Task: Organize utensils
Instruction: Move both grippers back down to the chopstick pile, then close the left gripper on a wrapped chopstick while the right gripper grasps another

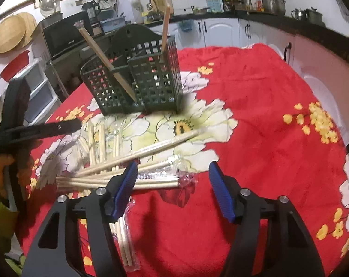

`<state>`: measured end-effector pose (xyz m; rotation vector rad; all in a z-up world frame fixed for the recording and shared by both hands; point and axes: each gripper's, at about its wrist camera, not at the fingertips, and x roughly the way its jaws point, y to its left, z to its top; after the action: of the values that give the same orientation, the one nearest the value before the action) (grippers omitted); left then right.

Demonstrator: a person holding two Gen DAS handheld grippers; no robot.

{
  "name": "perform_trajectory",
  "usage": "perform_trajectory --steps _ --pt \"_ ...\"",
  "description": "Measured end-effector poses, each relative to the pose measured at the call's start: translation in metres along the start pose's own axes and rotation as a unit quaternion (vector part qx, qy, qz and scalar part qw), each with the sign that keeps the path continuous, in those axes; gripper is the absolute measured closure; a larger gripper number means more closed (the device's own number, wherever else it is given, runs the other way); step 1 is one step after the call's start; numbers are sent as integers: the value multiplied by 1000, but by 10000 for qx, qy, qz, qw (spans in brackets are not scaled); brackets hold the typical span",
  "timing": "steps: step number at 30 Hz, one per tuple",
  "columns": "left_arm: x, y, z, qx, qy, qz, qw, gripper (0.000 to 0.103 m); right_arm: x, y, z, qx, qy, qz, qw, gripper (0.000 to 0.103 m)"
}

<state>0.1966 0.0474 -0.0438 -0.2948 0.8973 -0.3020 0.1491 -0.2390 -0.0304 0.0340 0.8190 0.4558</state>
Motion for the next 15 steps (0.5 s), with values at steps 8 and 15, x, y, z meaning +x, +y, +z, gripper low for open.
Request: perform_trajectory --steps 8,15 --pt "24 8 9 -246 245 41 9994 52 16 -11 -1 352 307 205 9987 54" --pt "34 17 11 -392 270 16 9989 66 24 -26 -4 771 464 474 9948 54"
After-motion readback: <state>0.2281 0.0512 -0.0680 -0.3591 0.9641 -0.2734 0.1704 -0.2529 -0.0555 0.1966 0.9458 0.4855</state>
